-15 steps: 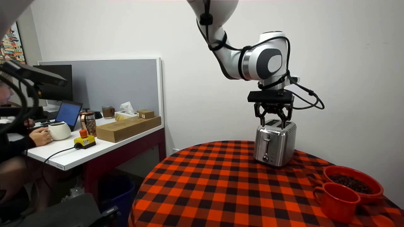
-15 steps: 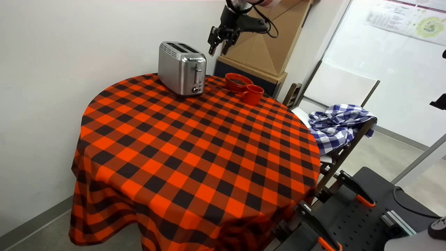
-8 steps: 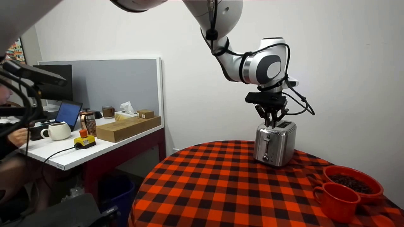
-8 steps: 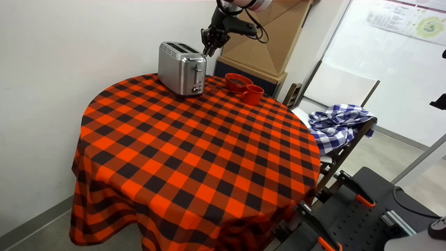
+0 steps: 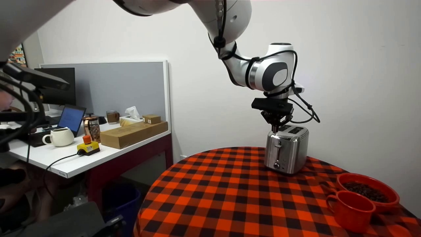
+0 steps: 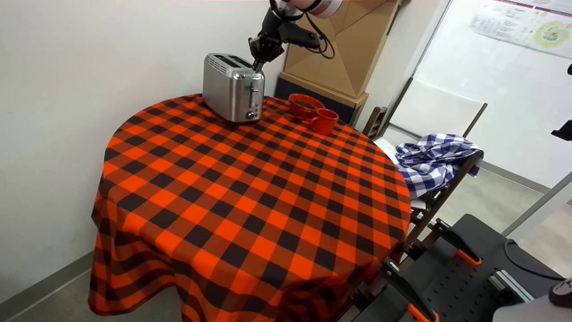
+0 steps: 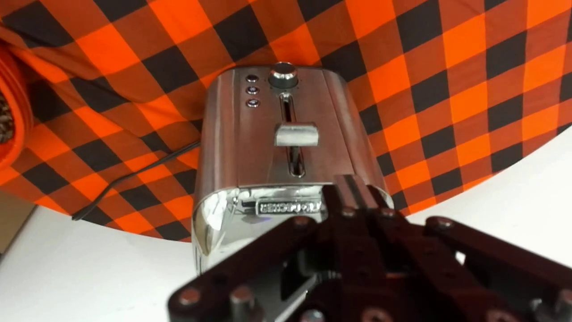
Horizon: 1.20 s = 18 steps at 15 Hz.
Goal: Push down the toaster lever
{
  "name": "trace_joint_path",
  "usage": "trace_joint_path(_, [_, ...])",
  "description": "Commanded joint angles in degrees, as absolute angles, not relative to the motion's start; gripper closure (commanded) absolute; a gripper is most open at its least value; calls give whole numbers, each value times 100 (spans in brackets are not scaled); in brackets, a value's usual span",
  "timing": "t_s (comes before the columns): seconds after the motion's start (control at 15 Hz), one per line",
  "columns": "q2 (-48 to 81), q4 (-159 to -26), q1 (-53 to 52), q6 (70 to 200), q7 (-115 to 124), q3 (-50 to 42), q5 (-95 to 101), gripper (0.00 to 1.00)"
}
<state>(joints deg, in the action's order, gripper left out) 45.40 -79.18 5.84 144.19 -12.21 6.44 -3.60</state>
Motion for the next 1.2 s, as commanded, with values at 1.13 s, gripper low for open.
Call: trace_joint_path(1.13, [5253, -7395, 394, 14517, -1358, 280, 232, 100])
